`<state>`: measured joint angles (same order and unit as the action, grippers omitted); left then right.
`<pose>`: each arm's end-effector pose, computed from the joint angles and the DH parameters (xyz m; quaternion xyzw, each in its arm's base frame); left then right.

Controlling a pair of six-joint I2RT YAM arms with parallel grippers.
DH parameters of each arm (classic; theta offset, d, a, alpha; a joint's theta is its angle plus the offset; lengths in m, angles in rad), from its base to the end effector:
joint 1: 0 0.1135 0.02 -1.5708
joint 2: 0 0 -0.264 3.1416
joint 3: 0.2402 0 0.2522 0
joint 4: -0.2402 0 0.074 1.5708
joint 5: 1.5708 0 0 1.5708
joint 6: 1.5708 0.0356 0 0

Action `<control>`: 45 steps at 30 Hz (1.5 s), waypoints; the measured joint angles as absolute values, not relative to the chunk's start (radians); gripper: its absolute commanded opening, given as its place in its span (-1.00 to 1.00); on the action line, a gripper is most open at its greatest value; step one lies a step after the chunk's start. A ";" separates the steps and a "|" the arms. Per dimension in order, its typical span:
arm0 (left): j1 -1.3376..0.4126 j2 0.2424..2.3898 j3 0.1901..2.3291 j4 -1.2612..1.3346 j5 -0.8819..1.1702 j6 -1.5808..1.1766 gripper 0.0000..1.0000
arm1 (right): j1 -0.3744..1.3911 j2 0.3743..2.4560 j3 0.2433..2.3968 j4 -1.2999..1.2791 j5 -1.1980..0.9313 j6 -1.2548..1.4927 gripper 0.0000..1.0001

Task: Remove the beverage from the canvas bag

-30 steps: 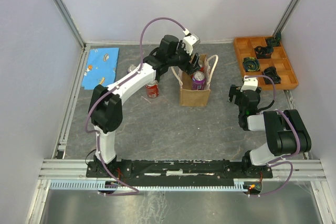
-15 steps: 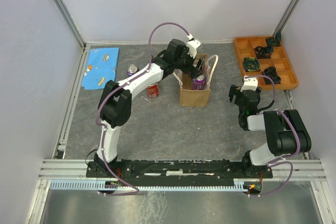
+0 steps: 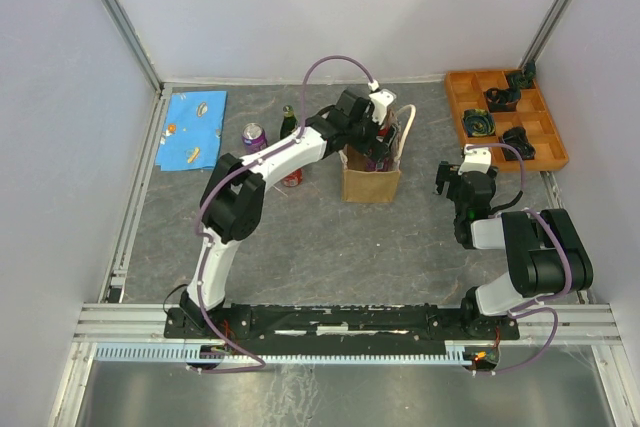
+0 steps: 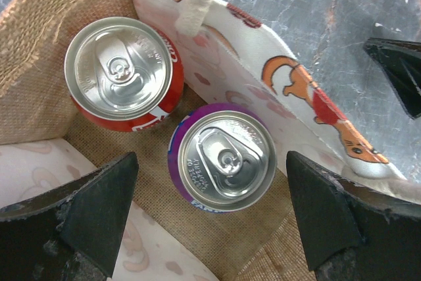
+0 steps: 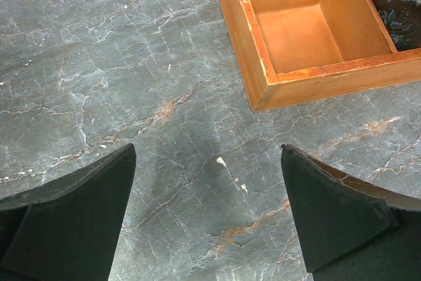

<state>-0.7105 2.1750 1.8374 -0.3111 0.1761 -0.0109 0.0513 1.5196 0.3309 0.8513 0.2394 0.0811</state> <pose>0.3809 -0.3360 0.2404 0.3425 0.8247 -0.2301 0.3869 0.2561 0.0047 0.1363 0.0811 0.8088 -0.0592 0.5794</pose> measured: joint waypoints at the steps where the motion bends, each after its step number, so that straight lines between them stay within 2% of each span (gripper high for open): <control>1: -0.712 2.179 1.837 -0.311 0.170 -0.012 0.99 | 0.051 1.520 0.331 0.852 0.239 0.081 0.99; 10: -0.719 2.233 1.842 -0.308 0.134 -0.030 0.99 | 0.051 1.520 0.331 0.851 0.239 0.081 0.99; 13: -0.722 2.247 1.848 -0.304 0.126 -0.030 0.86 | 0.051 1.520 0.331 0.852 0.239 0.081 0.99; 17: -0.724 2.261 1.856 -0.286 0.129 -0.032 0.45 | 0.051 1.520 0.331 0.852 0.239 0.081 0.99; 23: -0.726 2.264 1.857 -0.267 0.129 -0.034 -0.86 | 0.051 1.520 0.331 0.852 0.239 0.081 0.99; 24: -0.726 2.264 1.857 -0.267 0.129 -0.034 -0.93 | 0.051 1.520 0.331 0.851 0.239 0.081 0.99; 31: -0.726 2.264 1.864 -0.276 0.133 -0.028 -0.94 | 0.051 1.520 0.331 0.852 0.239 0.081 0.99; 38: -0.719 2.259 1.996 -0.397 0.143 0.017 -0.94 | 0.051 1.520 0.331 0.851 0.239 0.081 0.99; 45: -0.683 2.141 2.020 -0.443 0.167 0.017 -0.94 | 0.051 1.520 0.331 0.852 0.239 0.081 0.99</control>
<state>-0.6827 2.1414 2.0205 -0.4431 0.1665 0.0170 0.0513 1.5196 0.3309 0.8516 0.2390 0.0807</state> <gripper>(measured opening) 0.734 0.991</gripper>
